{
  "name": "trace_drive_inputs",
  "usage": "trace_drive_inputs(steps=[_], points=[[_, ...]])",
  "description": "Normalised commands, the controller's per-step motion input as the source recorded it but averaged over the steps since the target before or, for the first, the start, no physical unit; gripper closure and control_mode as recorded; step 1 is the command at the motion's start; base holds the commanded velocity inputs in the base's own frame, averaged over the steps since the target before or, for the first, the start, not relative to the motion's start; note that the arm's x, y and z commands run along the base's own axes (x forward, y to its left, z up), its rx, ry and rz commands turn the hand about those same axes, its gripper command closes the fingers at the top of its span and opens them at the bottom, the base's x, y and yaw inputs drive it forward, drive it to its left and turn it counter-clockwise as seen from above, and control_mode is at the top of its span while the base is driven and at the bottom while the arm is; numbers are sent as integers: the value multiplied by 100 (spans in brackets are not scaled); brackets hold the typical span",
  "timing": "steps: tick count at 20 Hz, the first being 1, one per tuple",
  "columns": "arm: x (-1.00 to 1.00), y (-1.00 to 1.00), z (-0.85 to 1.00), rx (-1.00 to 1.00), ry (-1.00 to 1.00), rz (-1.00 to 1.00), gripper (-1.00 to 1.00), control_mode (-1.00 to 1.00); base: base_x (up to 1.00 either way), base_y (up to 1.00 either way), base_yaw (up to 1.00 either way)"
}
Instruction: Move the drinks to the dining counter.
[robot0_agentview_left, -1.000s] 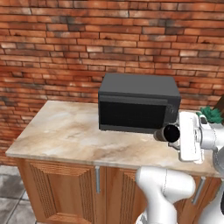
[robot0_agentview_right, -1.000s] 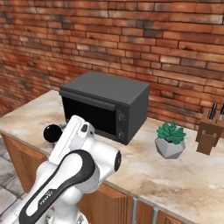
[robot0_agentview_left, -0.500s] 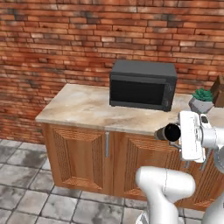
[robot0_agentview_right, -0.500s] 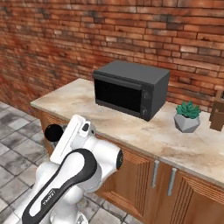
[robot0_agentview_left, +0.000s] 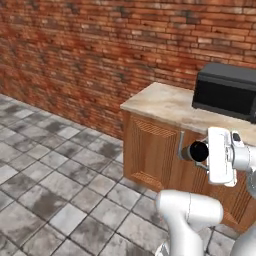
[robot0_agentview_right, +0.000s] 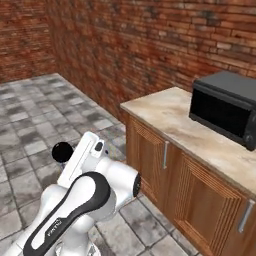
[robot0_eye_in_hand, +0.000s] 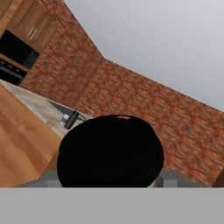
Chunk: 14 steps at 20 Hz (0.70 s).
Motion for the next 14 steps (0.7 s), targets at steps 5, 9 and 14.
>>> trace_drive_inputs(steps=[5,9,14], points=[[0,0,0,0,0,0,100,100,-13,50,84],[0,0,0,0,0,0,100,100,0,49,89],[0,0,0,0,0,0,100,100,0,46,90]])
